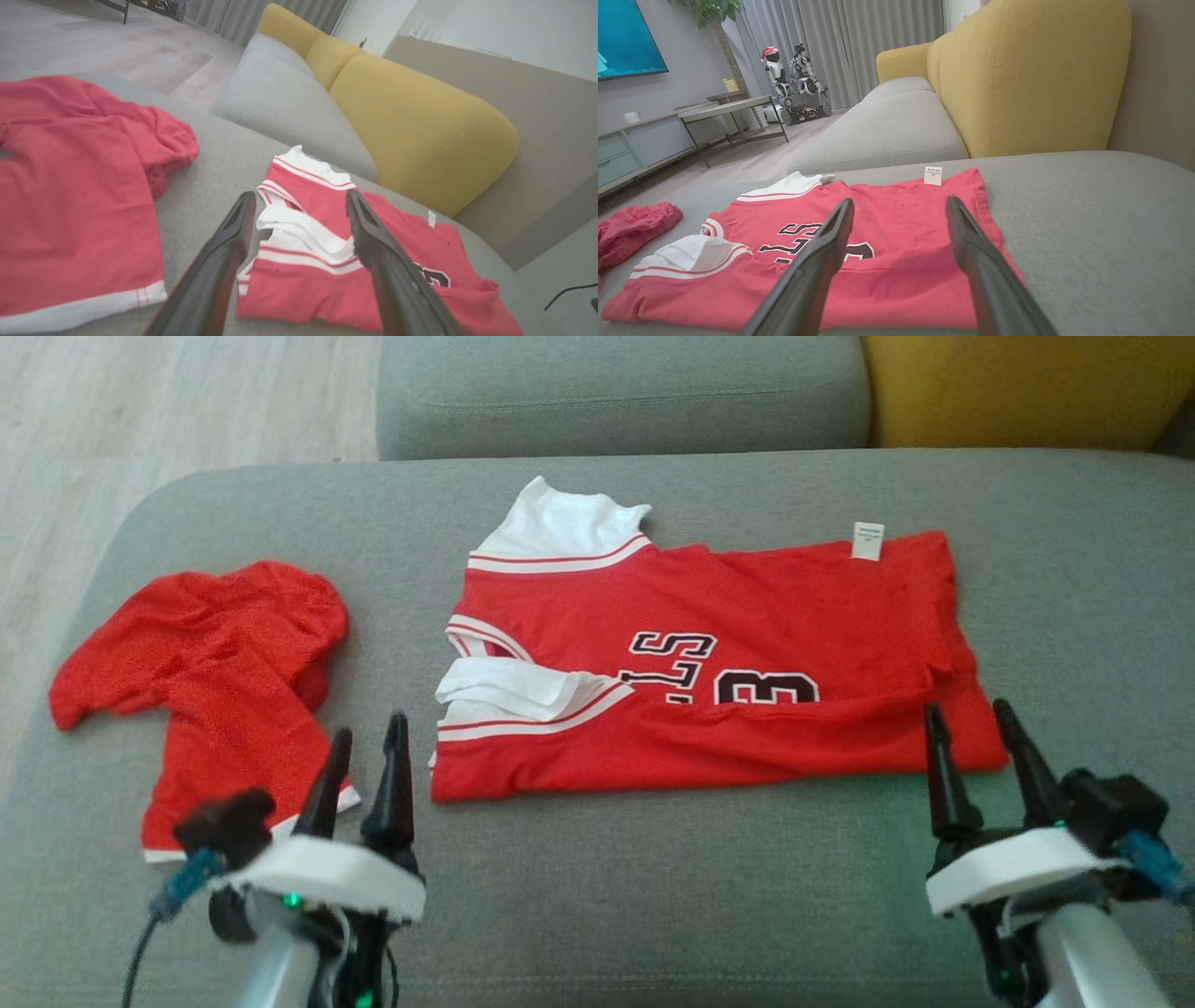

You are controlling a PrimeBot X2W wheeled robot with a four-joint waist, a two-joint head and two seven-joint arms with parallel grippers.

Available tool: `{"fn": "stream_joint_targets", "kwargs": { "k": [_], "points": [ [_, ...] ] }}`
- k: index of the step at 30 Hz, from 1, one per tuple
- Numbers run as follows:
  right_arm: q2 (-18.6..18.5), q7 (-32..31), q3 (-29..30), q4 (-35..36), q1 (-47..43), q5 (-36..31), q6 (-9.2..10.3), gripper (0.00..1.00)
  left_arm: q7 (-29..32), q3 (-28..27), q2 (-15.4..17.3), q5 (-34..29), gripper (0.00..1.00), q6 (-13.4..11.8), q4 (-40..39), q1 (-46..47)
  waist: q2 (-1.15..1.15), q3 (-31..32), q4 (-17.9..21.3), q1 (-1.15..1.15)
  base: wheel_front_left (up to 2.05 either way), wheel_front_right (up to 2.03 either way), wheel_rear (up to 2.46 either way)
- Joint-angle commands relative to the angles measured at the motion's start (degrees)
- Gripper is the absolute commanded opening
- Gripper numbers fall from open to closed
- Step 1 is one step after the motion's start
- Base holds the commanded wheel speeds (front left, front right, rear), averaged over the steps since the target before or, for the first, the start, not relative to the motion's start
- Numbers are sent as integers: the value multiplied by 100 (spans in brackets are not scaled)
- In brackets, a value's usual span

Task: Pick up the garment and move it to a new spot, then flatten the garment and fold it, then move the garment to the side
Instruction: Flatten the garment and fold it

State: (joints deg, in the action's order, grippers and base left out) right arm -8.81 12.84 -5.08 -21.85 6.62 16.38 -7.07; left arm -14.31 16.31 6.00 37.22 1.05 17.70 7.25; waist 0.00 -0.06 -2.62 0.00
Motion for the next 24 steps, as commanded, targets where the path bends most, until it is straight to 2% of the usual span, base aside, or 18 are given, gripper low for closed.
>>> {"fn": "stream_joint_targets", "kwargs": {
  "k": [1, 5, 8, 16, 24],
  "points": [
    [34, 102, -53, 248, 93, -92, -42, 100, -68, -283, 0, -140, 100, 55, -138, 140, 0, -2, 66, 0, 0, 0, 0],
    [183, 141, -19, 345, 17, -334, -42, 100, -68, -401, -127, -456, 100, 202, 105, 22, 0, -94, 199, 0, 0, 0, 0],
    [242, 151, 10, 397, 51, -415, -42, 100, -68, -443, -165, -647, 100, 218, 424, 116, 0, -135, 302, 0, 0, 0, 0],
    [303, 126, -44, 500, 158, -486, -42, 100, -69, -410, -148, -969, 100, 118, 1677, 640, 0, -228, 611, 0, 0, 0, 0],
    [339, 86, -122, 559, 195, -515, -42, 100, -9, -355, -14, -1173, 100, -112, 2873, 1216, 0, -368, 880, 0, 0, 0, 0]
  ]
}}
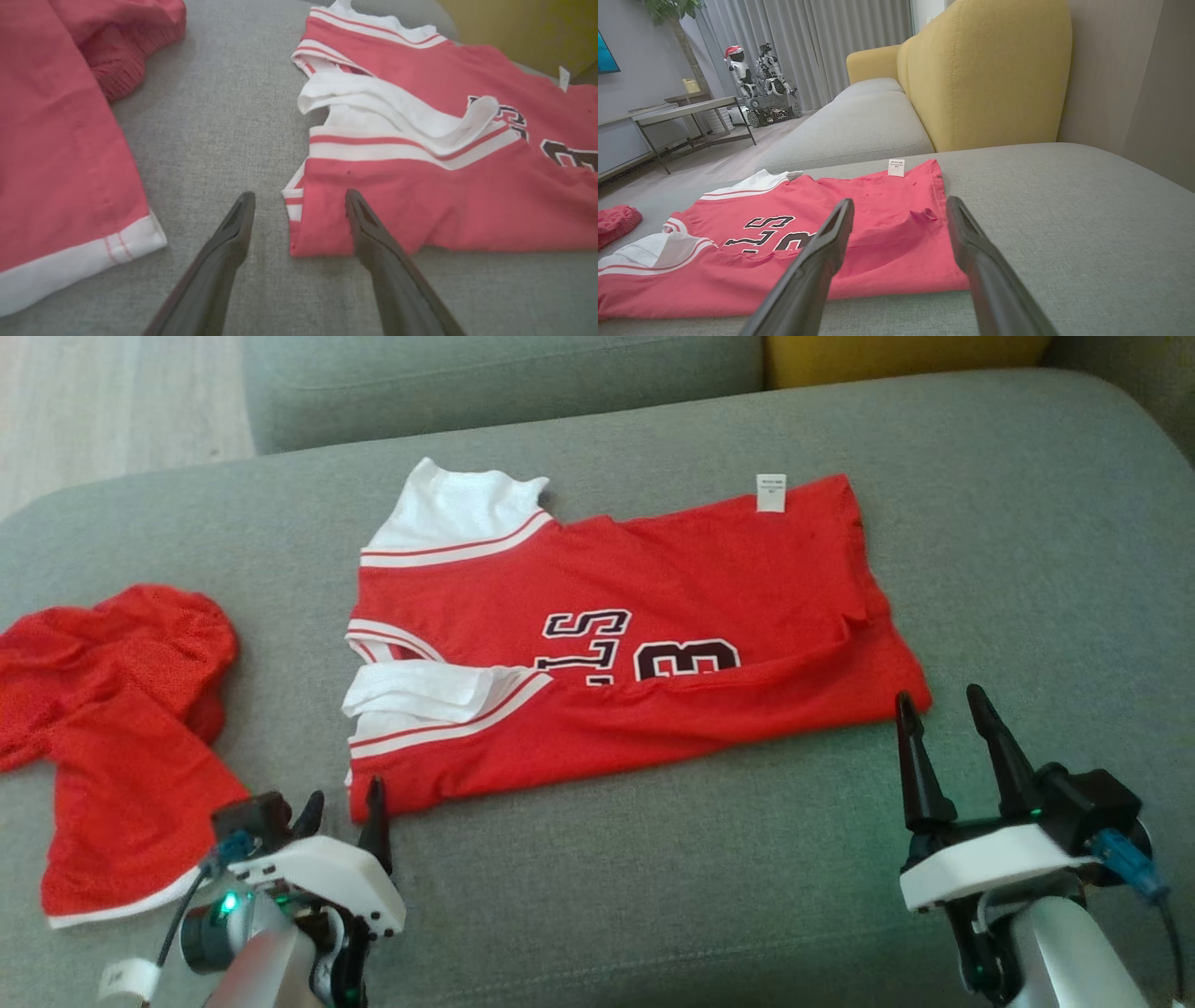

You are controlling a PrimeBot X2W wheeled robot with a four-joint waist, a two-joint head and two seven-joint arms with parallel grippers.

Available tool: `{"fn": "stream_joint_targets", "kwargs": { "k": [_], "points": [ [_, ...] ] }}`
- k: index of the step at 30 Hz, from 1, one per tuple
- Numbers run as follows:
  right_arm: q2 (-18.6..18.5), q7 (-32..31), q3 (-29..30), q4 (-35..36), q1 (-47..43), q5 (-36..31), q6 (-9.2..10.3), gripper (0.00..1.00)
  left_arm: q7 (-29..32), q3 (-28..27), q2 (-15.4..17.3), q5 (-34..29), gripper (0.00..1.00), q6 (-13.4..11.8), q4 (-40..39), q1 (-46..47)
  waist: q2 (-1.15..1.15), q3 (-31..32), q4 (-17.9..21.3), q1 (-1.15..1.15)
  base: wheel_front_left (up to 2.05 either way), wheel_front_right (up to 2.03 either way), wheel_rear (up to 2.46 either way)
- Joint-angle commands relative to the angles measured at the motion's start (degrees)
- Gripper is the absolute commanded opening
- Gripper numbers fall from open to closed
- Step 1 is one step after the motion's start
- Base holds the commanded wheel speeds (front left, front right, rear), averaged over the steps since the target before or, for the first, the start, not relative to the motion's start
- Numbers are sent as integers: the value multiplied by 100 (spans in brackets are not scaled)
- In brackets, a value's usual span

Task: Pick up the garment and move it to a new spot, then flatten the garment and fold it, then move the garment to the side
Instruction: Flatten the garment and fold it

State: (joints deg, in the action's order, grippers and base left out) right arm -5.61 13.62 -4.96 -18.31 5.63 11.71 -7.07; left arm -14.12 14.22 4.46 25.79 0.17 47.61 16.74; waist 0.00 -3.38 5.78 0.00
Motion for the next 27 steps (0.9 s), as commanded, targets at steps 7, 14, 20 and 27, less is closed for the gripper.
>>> {"fn": "stream_joint_targets", "kwargs": {
  "k": [7, 14, 20, 27],
  "points": [
    [33, -7, -84, 234, 327, -89, -42, 100, 126, -4, 130, -29, 100, 155, 559, 569, 0, -133, 137, 0, 0, 0, 0],
    [39, -77, 65, 173, 327, -157, -42, 100, 23, 88, 55, 50, 0, 443, 718, 756, 0, -125, 6, 0, 0, 0, 0],
    [107, -347, 375, -179, 401, -44, -42, 100, -81, -49, 73, 12, 0, 483, 151, 706, 0, -47, -194, 0, 0, 0, 0],
    [218, -794, 998, -889, 852, 117, -42, 100, -86, -276, 70, -181, 0, 476, -990, 375, 0, -182, -406, 0, 0, 0, 0]
  ]
}}
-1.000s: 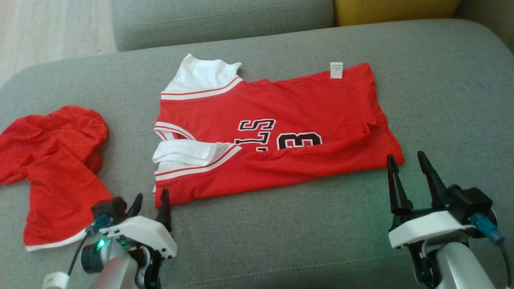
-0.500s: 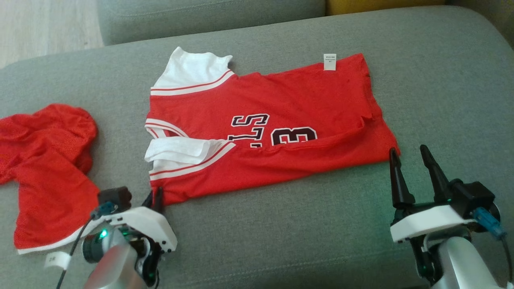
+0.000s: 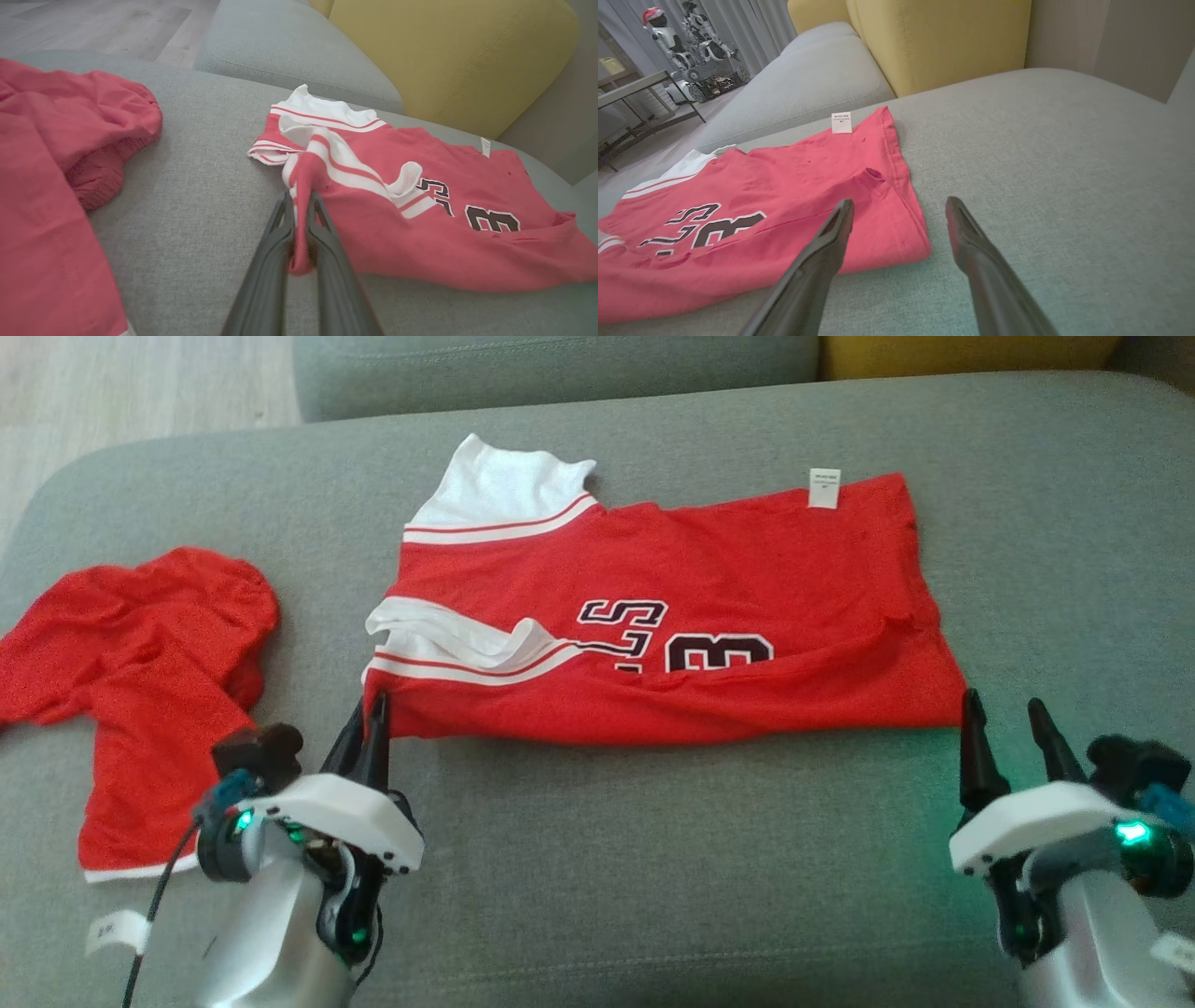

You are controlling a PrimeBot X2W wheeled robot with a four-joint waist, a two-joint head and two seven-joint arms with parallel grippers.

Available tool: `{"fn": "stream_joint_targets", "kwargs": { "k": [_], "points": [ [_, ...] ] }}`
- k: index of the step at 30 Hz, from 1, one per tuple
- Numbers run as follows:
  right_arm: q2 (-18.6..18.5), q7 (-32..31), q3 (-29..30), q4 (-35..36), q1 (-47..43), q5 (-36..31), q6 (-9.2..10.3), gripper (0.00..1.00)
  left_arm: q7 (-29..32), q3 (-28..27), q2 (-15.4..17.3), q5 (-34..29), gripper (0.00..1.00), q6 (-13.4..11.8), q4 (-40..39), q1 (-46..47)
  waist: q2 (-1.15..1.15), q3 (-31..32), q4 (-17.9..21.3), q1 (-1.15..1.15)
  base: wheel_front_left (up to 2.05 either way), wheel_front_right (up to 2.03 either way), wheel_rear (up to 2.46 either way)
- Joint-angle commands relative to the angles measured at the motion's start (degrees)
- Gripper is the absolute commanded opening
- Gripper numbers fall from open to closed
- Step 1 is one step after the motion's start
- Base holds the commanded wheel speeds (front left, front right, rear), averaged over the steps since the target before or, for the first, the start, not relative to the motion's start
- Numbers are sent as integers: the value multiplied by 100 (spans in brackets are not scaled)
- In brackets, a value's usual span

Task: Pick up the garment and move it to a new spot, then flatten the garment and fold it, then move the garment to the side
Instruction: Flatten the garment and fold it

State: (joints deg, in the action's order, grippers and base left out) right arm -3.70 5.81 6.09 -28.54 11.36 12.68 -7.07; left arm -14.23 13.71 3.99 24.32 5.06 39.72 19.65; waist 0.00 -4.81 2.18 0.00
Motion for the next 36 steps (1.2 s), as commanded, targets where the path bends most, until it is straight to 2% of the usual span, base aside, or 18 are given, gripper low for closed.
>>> {"fn": "stream_joint_targets", "kwargs": {
  "k": [1, 11, 22, 23, 24, 25, 29, 36],
  "points": [
    [36, -73, -24, 10, 360, 11, -42, 100, -75, -221, 106, -50, 0, -4, -293, 47, 0, -62, -72, 0, 0, 0, 0],
    [78, -496, 698, -1143, 1164, -163, -42, 100, -76, -47, 74, -130, 0, 84, -571, -33, 0, -279, -210, 0, 0, 0, 0],
    [81, -721, 564, -2320, 1802, -65, -42, 100, -76, 74, 124, -91, 0, 134, -559, 25, 0, -461, -254, 0, 0, 0, 0],
    [81, -725, 515, -2378, 1835, -30, -42, 89, -76, 78, 126, -86, 0, 136, -555, 33, 0, -466, -258, 0, 0, 0, 0],
    [81, -721, 477, -2426, 1861, 12, -42, 37, -76, 84, 126, -81, 0, 137, -547, 39, 0, -467, -264, 0, 0, 0, 0],
    [81, -710, 443, -2467, 1880, 45, -42, 0, -76, 91, 125, -76, 0, 138, -533, 44, 0, -462, -271, 0, 0, 0, 0],
    [33, -655, 298, -2563, 1874, 103, -42, 0, -75, 126, 119, -56, 0, 139, -433, 32, 0, -381, -295, 0, 0, 0, 0],
    [-355, -650, 221, -2612, 1734, 79, -42, 0, 10, 183, 151, -22, 0, 119, -259, -101, 0, -56, -280, 0, 0, 0, 0]
  ]
}}
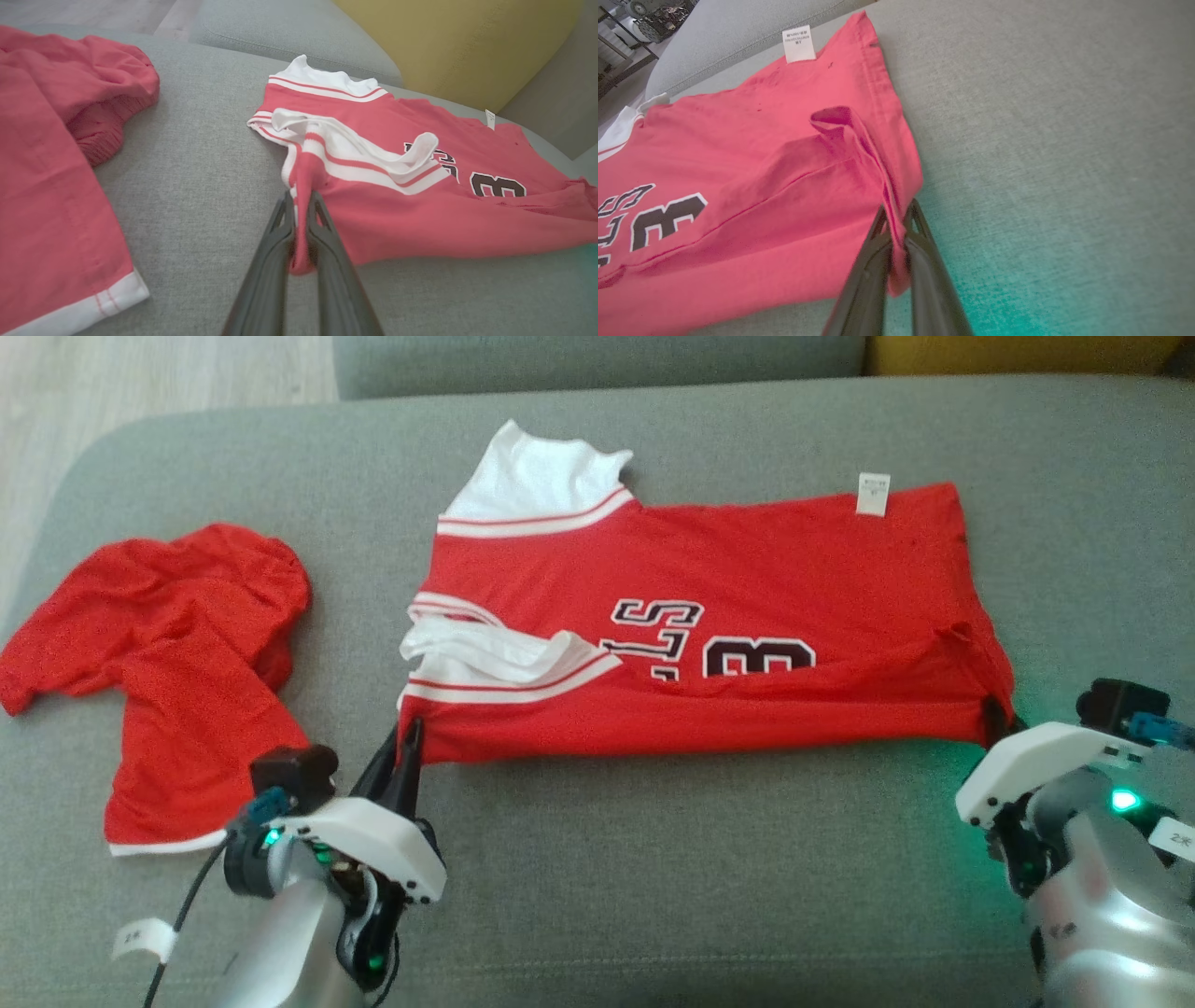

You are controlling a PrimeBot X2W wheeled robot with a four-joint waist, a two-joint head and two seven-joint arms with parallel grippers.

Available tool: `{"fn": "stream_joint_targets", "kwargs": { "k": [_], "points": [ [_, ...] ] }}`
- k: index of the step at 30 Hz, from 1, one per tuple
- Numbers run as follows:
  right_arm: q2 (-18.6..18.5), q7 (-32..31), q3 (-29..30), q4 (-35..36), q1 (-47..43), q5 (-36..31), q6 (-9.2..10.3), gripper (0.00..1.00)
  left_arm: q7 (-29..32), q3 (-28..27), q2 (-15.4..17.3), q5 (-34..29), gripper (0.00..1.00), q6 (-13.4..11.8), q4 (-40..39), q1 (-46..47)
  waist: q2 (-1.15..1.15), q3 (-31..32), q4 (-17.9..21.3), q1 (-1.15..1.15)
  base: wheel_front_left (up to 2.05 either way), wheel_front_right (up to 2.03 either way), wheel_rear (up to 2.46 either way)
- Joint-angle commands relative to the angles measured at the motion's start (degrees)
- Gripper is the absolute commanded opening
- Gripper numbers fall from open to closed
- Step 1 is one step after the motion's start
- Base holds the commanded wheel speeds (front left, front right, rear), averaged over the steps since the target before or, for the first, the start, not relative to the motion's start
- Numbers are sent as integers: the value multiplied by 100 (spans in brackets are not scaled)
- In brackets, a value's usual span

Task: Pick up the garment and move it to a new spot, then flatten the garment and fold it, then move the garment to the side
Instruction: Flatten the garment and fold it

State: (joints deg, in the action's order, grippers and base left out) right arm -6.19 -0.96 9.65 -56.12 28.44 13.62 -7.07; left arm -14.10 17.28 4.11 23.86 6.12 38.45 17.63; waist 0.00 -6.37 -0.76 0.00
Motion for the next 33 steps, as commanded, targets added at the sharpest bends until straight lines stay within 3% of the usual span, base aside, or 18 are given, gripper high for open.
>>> {"fn": "stream_joint_targets", "kwargs": {
  "k": [1, 16, 17, 18, 19, 25, 33],
  "points": [
    [-147, -11, -147, 158, -8, 5, -42, 0, 17, -164, 141, 30, 0, 8, -125, 69, 0, 155, 19, 0, 0, 0, 0],
    [-557, -1248, -386, 962, -1089, 653, -42, 0, 789, 144, 218, 181, 0, -35, -533, -794, 0, 703, 145, 0, 0, 0, 0],
    [-567, -1290, -382, 1044, -1162, 665, -42, 14, 806, 156, 220, 177, 37, -57, -571, -826, 0, 708, 148, 0, 0, 0, 0],
    [-560, -1325, -384, 1130, -1225, 673, -42, 100, 820, 169, 220, 172, 86, -80, -606, -848, 0, 714, 149, 0, 0, 0, 0],
    [-537, -1347, -367, 1226, -1278, 701, -42, 100, 825, 181, 217, 164, 100, -104, -643, -864, 0, 718, 147, 0, 0, 0, 0],
    [-426, -1121, -305, 2074, -1525, 668, -42, 100, 632, 65, 199, 244, 100, -240, -942, -873, 0, 718, 137, 0, 0, 0, 0],
    [-153, -17, -719, 3414, -1855, 532, -42, 100, 21, -381, 149, 447, 100, -319, -1556, -742, 0, 670, 176, 0, 0, 0, 0]
  ]
}}
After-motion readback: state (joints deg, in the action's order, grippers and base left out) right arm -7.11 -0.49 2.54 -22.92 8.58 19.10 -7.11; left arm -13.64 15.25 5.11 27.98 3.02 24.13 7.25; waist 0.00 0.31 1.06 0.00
